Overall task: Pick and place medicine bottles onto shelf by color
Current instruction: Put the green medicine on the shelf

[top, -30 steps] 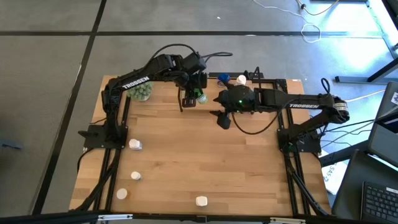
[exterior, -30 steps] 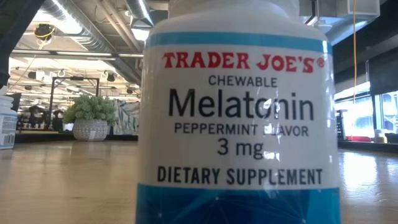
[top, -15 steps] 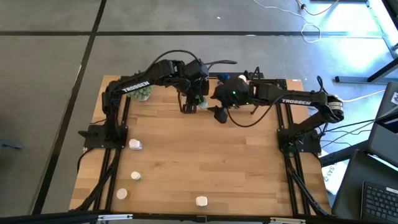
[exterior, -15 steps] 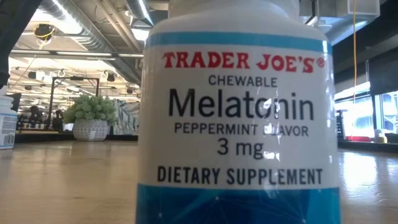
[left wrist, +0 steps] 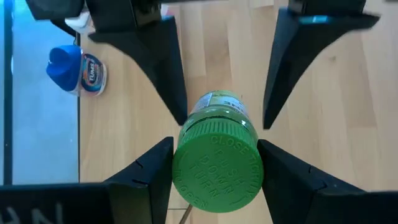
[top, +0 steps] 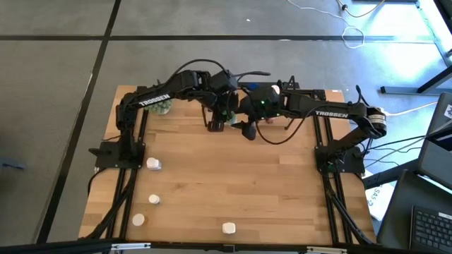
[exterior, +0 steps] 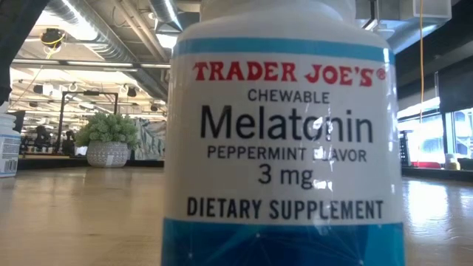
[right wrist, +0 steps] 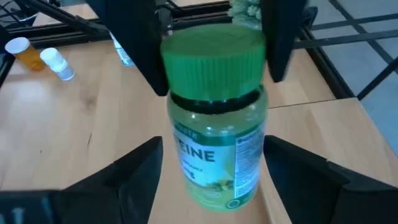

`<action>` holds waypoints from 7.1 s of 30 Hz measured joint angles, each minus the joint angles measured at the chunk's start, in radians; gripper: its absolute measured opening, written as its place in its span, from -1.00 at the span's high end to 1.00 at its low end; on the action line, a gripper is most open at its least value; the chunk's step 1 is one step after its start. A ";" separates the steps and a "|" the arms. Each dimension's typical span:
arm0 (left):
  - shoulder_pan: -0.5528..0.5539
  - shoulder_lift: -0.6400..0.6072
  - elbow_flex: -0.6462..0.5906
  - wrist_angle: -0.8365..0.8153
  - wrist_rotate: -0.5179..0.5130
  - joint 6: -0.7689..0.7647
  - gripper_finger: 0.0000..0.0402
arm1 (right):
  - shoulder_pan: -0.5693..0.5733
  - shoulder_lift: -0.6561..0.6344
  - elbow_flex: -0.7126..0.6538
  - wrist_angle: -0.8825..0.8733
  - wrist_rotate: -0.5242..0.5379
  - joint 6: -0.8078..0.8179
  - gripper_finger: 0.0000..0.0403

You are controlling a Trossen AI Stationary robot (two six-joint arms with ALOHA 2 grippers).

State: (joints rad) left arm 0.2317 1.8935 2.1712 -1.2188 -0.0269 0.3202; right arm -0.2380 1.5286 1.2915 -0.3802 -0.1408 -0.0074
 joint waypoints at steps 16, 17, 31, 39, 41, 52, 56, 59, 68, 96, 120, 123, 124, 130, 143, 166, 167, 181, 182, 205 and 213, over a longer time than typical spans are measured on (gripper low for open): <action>0.000 0.000 0.000 0.001 0.000 -0.006 0.09 | -0.001 0.044 0.000 0.056 -0.011 -0.028 -0.29; 0.000 0.000 0.000 0.001 0.000 -0.006 0.09 | -0.001 0.044 0.000 0.057 -0.011 -0.029 -0.25; -0.006 0.000 0.001 -0.005 -0.015 0.000 0.07 | -0.002 0.044 0.000 0.071 -0.006 -0.025 0.00; -0.038 0.000 0.001 -0.008 -0.118 0.005 -0.06 | -0.001 0.044 0.000 0.074 -0.006 -0.032 0.00; -0.047 0.000 0.001 -0.009 -0.135 0.005 -0.07 | -0.001 0.044 0.000 0.074 -0.007 -0.031 0.00; -0.071 -0.012 0.000 -0.018 -0.115 0.000 -0.09 | 0.000 0.043 0.000 0.080 -0.020 -0.023 0.00; -0.066 -0.025 -0.001 -0.013 -0.169 -0.020 -0.09 | -0.001 0.042 0.002 0.087 -0.011 -0.019 0.00; -0.065 -0.027 -0.001 -0.012 -0.185 -0.025 -0.09 | -0.001 0.042 0.003 0.091 -0.009 -0.020 0.00; -0.076 -0.027 0.000 -0.020 -0.192 -0.022 -0.05 | -0.001 0.043 0.001 0.095 -0.010 -0.021 0.00; -0.078 -0.017 0.001 -0.022 -0.198 0.023 -0.11 | -0.001 0.044 -0.001 0.101 -0.010 -0.024 0.00; -0.078 -0.017 0.000 -0.006 -0.192 0.028 -0.11 | -0.001 0.044 -0.001 0.102 -0.010 -0.021 0.00; -0.078 -0.017 0.000 -0.007 -0.191 0.028 -0.11 | -0.001 0.044 -0.001 0.101 -0.010 -0.020 0.00; -0.079 -0.017 0.000 -0.008 -0.190 0.028 -0.11 | -0.001 0.044 -0.001 0.101 -0.010 -0.016 0.00; -0.078 -0.017 0.000 -0.011 -0.188 0.028 -0.11 | -0.001 0.044 -0.001 0.101 -0.010 0.000 0.00; -0.079 -0.017 0.000 -0.001 -0.239 0.056 -0.11 | -0.001 0.044 0.000 0.104 -0.004 0.003 0.00; -0.083 -0.016 0.000 0.000 -0.249 0.060 -0.11 | -0.001 0.044 0.000 0.102 -0.010 0.007 0.00; -0.083 -0.016 0.000 0.000 -0.249 0.087 -0.11 | -0.001 0.044 0.000 0.102 -0.010 0.006 0.00; -0.133 -0.016 0.000 0.003 -0.343 0.182 -0.34 | -0.001 0.044 0.001 0.100 -0.014 0.003 0.00; -0.136 -0.016 0.000 0.003 -0.349 0.181 -0.36 | -0.001 0.043 0.001 0.100 -0.014 0.003 0.00; -0.138 -0.016 0.000 0.028 -0.351 0.292 -0.39 | -0.005 0.043 0.001 0.098 -0.010 0.031 0.00; -0.139 -0.016 0.000 0.124 -0.355 0.437 -0.39 | -0.006 0.039 0.001 0.101 -0.006 0.031 0.00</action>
State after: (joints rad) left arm 0.0925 1.8774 2.1712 -1.0946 -0.3820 0.7574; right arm -0.2443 1.5681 1.2926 -0.2794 -0.1470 0.0235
